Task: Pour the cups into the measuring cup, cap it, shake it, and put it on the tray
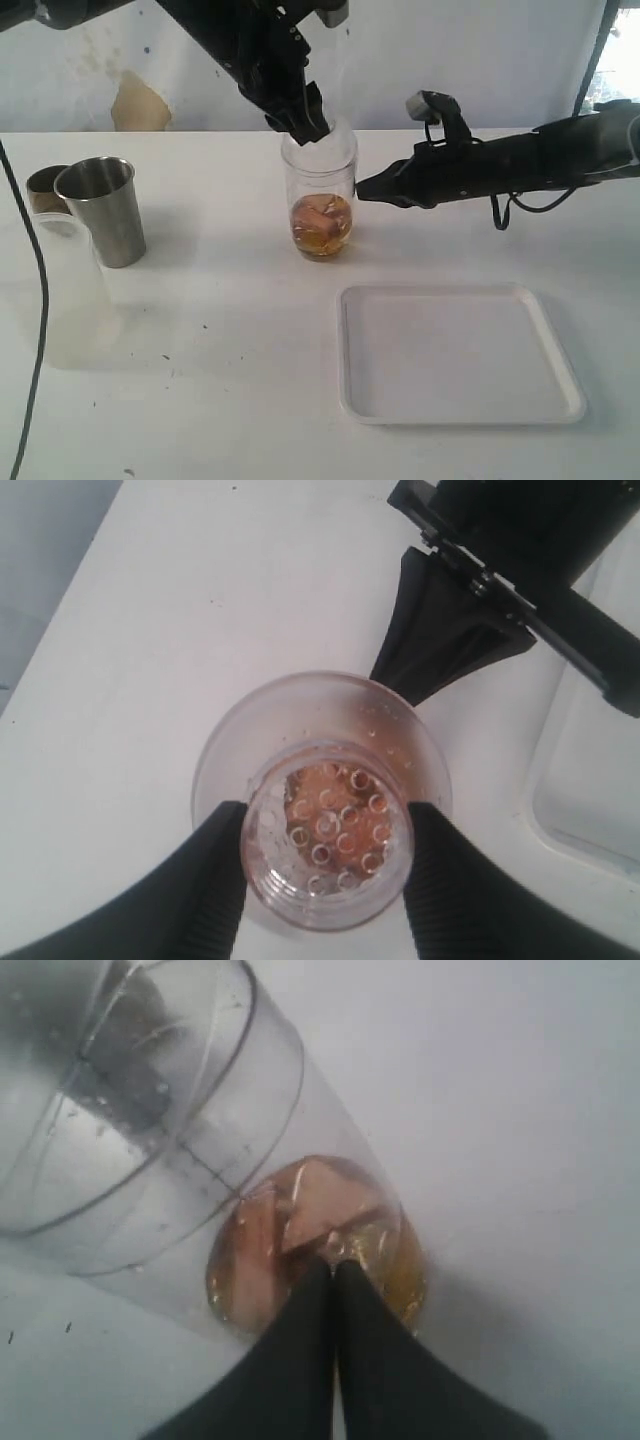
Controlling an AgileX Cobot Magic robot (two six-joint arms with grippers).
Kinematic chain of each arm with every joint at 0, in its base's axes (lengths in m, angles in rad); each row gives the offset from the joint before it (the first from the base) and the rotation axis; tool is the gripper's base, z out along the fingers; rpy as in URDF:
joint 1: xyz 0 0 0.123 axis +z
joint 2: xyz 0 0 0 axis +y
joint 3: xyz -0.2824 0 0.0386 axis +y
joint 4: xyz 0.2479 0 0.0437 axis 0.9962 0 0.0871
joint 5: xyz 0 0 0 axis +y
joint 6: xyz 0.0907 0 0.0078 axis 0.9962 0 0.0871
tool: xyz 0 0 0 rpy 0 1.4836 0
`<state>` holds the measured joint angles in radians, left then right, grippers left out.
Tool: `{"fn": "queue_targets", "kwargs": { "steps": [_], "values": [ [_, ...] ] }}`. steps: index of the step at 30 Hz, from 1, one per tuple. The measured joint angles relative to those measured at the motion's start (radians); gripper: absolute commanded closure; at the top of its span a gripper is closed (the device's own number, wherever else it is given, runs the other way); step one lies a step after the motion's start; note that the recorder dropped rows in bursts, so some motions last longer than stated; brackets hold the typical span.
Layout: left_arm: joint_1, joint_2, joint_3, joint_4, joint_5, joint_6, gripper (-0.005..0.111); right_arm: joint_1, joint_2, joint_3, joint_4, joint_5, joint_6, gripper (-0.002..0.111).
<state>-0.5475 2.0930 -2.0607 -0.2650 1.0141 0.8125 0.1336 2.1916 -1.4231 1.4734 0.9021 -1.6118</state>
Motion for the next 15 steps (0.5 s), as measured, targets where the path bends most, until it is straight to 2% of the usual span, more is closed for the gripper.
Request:
{"fn": "queue_targets", "kwargs": {
  "steps": [15],
  "values": [
    [0.000,0.009,-0.004,0.006,-0.022,0.000,0.106,0.000,0.000,0.000,-0.039,0.085,0.000,0.108]
  ]
}}
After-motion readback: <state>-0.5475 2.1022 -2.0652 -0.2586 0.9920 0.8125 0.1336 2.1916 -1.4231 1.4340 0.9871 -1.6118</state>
